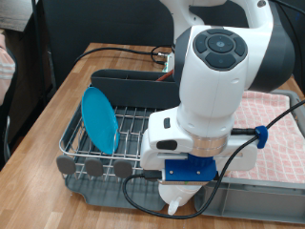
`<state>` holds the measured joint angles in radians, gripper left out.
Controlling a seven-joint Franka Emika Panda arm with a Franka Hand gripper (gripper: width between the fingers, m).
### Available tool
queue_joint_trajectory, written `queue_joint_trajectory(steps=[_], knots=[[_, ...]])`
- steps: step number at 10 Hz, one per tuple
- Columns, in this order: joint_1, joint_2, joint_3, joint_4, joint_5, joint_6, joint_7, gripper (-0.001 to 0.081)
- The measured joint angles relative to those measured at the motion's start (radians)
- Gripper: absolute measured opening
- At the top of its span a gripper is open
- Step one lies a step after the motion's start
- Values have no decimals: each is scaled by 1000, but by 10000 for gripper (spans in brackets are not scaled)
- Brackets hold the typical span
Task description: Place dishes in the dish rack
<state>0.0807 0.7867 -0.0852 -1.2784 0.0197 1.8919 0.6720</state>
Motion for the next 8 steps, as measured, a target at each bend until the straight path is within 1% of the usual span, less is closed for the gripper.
queue_joint_trajectory(steps=[1,2,4,8], knots=[[1,-3,0,9,0,-17,0,772],[3,-8,0,18,-1,-38,0,798],[8,-27,-1,25,-3,-70,3,802],[32,-98,-9,27,-25,-101,26,803]])
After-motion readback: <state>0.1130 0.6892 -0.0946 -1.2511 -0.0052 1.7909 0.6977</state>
